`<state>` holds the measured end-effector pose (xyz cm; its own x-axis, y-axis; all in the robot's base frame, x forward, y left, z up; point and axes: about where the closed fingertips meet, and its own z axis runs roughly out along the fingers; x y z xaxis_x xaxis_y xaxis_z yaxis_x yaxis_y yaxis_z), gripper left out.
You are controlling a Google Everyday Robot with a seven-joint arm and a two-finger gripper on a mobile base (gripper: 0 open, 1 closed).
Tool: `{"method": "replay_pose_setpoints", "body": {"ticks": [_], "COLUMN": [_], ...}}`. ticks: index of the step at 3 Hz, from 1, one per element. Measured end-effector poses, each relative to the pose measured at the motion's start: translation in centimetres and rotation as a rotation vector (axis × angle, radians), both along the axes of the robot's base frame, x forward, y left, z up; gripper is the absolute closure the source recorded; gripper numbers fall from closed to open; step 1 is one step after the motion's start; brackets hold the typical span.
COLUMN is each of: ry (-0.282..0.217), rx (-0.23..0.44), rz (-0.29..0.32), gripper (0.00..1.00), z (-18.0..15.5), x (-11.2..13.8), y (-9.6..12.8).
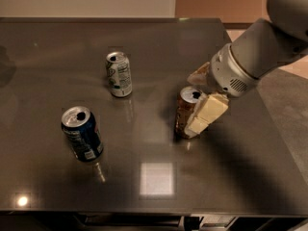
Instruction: Move orange can near 7up can
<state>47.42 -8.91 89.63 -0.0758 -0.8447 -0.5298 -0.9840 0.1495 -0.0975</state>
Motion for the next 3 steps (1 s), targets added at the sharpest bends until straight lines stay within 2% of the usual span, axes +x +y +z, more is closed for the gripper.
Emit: {"method": "replay_pose_setpoints", "body": {"ticks": [2,3], "ry": [-0.005,-0.027], "rx": [0.007,0.016], "rz": [0.017,0.046], "gripper": [0.64,0.88], "z": [0.3,2.0], "x": [0.3,1.6], "y": [0.8,2.2]}}
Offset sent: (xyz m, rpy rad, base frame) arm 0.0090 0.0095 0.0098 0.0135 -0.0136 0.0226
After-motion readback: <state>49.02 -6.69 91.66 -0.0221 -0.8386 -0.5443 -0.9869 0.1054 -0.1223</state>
